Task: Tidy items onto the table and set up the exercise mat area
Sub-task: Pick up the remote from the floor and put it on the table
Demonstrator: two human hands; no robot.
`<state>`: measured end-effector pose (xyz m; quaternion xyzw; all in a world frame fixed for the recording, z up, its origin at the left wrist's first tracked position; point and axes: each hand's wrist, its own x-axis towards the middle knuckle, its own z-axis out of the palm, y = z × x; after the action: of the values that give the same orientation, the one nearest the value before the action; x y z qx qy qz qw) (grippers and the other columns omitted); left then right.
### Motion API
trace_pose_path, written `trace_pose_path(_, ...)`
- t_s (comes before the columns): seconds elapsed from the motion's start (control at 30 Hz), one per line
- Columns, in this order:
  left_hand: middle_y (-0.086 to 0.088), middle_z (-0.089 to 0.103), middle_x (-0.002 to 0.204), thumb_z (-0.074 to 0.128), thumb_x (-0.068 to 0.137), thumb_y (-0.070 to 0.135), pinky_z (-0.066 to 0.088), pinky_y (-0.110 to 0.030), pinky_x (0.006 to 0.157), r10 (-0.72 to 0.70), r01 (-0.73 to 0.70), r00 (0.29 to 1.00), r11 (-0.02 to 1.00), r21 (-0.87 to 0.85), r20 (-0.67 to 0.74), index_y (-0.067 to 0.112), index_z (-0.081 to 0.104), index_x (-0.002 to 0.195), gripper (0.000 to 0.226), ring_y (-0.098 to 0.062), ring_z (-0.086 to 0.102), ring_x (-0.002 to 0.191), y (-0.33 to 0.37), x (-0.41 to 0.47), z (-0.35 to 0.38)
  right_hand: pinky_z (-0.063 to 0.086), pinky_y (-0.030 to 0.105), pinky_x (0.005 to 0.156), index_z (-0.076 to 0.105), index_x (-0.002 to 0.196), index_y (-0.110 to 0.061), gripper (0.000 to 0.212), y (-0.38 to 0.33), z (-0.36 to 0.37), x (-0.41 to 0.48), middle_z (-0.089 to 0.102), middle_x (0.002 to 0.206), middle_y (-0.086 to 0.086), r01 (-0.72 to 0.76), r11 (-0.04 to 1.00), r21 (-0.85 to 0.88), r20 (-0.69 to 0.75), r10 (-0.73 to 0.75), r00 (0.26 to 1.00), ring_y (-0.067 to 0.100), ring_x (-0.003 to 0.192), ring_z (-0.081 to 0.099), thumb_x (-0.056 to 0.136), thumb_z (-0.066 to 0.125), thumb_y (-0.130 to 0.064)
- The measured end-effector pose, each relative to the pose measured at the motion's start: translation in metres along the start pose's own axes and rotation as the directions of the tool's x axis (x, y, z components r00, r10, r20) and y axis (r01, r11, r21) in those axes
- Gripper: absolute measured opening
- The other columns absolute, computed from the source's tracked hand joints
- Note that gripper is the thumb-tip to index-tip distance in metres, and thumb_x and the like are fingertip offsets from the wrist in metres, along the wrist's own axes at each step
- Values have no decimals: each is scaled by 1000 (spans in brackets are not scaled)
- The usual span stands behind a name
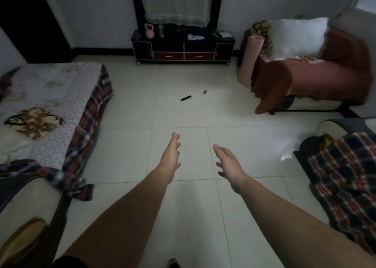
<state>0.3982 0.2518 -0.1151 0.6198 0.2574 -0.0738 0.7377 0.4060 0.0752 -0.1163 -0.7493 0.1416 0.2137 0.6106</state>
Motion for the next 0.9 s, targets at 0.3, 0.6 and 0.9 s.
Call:
trace_pose_path(0.3, 1, 33, 156, 26, 94, 66, 27, -51, 113, -14, 12, 999, 999, -48, -46, 33, 34, 148, 63, -24, 30, 143, 61, 112, -50, 44, 44, 106, 49, 133, -29, 53, -82, 54, 117, 54, 131, -6, 35, 999, 36, -20, -34, 999, 23, 120, 53, 92, 47, -63)
trace_pose_path(0.6, 0, 39, 152, 27, 97, 60, 32, -48, 107, 15, -16, 995, 1000, -8, -98, 32, 40, 144, 56, -25, 36, 137, 128, 251, -45, 44, 51, 106, 61, 99, -26, 32, -148, 76, 262, 54, 137, 15, 28, 983, 181, -44, -21, 999, 36, 125, 52, 97, 47, -55)
trace_pose_path(0.9, -1, 39, 152, 28, 99, 55, 33, -48, 107, -10, 12, 986, 1000, 7, -169, 30, 41, 144, 53, -25, 37, 137, 211, 407, -26, 40, 54, 108, 54, 122, -6, 52, -230, 72, 425, 49, 140, 21, -30, 974, 226, -1, 31, 1000, 40, 128, 49, 98, 47, -52)
